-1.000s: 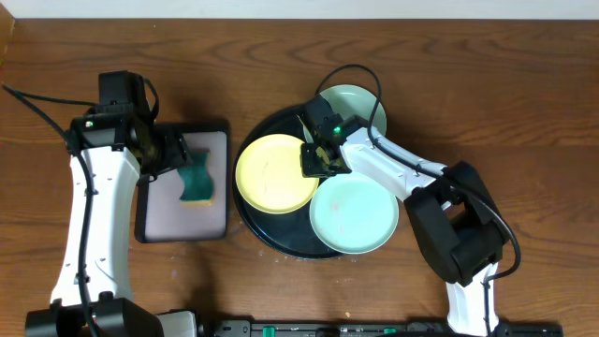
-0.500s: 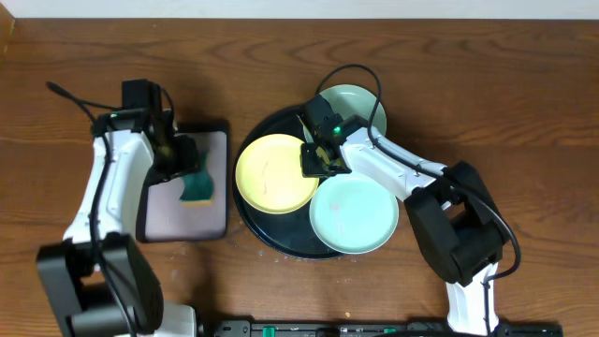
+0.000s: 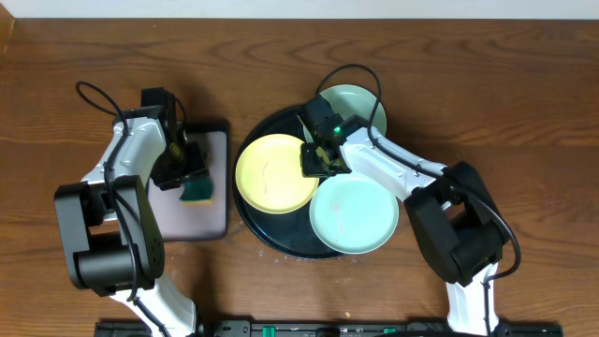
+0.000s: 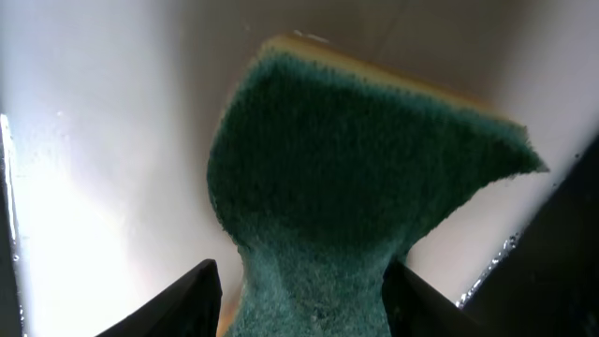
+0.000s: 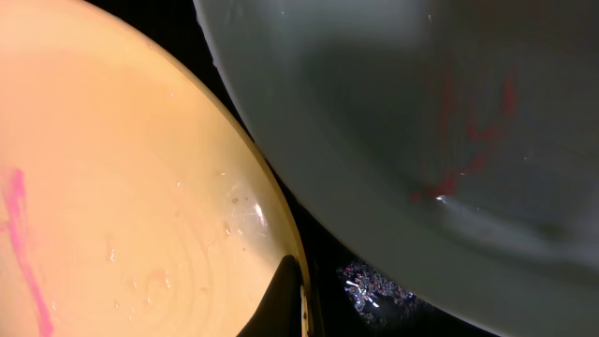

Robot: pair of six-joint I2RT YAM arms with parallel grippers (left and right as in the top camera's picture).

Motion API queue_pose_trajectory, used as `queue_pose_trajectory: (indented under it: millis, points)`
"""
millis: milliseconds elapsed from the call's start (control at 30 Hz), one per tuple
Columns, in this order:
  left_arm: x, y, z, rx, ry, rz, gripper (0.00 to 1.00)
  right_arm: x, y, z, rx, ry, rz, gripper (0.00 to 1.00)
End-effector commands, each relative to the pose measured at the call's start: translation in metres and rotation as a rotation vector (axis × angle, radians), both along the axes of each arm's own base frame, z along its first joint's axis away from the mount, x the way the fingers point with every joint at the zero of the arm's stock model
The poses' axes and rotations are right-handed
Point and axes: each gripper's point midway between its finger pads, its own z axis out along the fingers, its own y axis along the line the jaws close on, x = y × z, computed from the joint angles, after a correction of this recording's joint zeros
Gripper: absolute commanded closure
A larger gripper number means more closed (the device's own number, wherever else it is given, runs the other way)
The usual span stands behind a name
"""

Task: Clean dirty plates on tray and stack at the side
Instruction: 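Grasp the green sponge with the left gripper and lift it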

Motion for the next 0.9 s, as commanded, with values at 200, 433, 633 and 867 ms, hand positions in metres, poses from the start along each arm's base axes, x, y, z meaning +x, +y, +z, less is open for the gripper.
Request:
queue_pose_trajectory:
  millis: [200,433,633,867]
  points:
    - [0.002,-0.009,-0.002,-0.043,-0.01,-0.063,0.45,-0.003,0.003,-0.012,-0.023,0.01,0.006,0.98]
    - [0.002,-0.008,-0.004,-0.038,-0.012,-0.063,0.45,-0.003,0.002,-0.012,-0.026,0.009,0.005,0.98]
    - [0.0,-0.009,-0.015,-0.039,-0.014,-0.063,0.51,-0.003,0.002,-0.012,-0.026,0.009,0.005,0.98]
    - [0.002,-0.008,-0.018,-0.036,-0.029,-0.063,0.62,-0.003,0.002,-0.012,-0.026,0.008,0.005,0.98]
